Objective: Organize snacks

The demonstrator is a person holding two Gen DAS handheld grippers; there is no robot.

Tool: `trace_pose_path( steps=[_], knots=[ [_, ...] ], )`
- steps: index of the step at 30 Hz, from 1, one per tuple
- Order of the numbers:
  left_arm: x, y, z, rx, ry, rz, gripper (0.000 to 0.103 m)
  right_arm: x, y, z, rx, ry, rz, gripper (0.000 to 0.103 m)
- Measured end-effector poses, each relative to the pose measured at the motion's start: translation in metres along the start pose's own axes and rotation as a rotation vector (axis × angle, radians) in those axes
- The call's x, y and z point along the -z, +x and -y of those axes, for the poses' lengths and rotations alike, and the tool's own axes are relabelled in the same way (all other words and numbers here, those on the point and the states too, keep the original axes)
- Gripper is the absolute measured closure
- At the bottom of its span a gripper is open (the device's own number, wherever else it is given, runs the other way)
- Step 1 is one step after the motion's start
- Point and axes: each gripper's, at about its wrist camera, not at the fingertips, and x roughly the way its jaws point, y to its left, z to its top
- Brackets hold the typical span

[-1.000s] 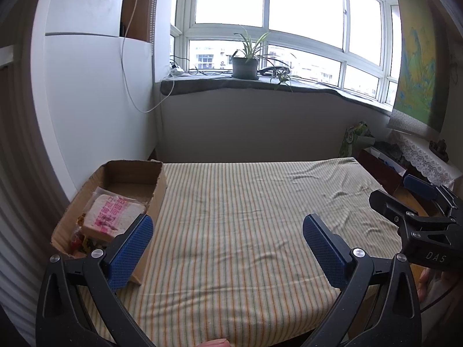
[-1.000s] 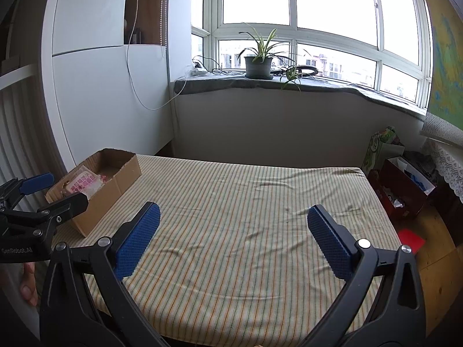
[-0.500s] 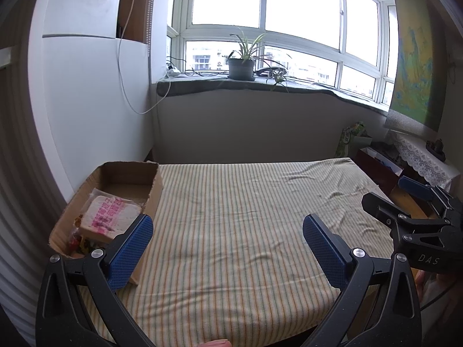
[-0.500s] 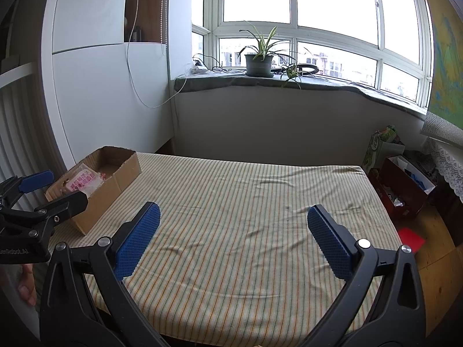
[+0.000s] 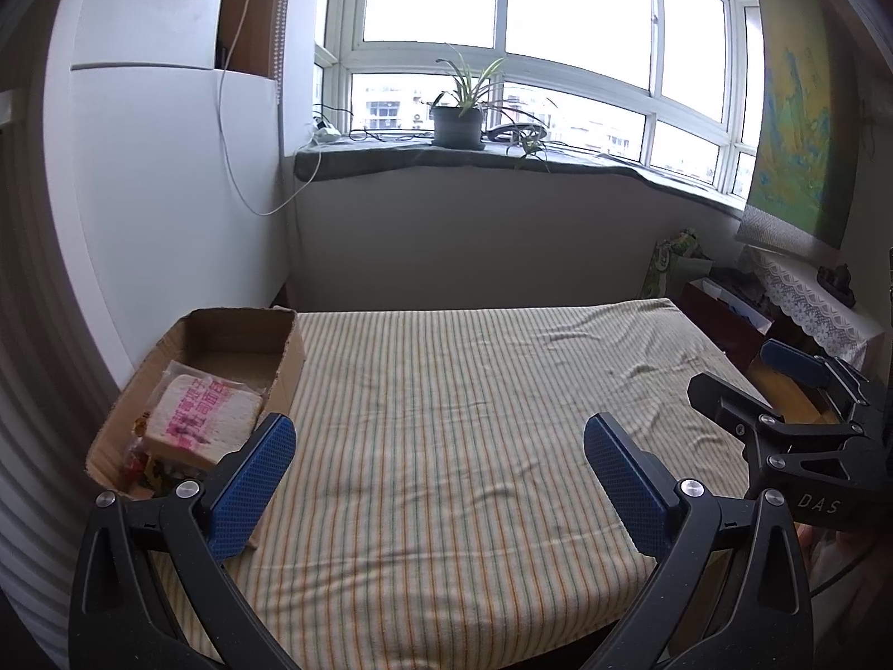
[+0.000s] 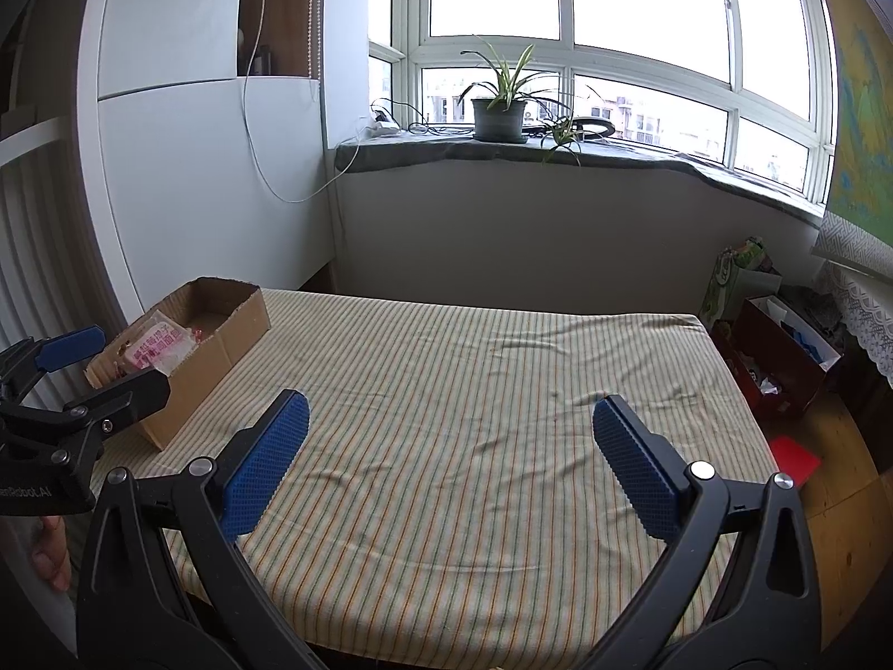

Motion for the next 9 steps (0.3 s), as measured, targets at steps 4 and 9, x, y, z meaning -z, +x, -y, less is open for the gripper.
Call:
trace_pose_path(
  steps=[4,9],
  knots=[
    [0.0012,-0.0057,0.0038,-0.014,0.015,0.03,0.0,0.0004,0.0006,0.0008,0.0,0.0,0.0,0.0],
    [0.0005,-0.0043,0.0038,-0.029,0.014,0.028,0.0,-0.0002,0.0008,0.0018,-0.002,-0.001,0.0,0.0]
  ],
)
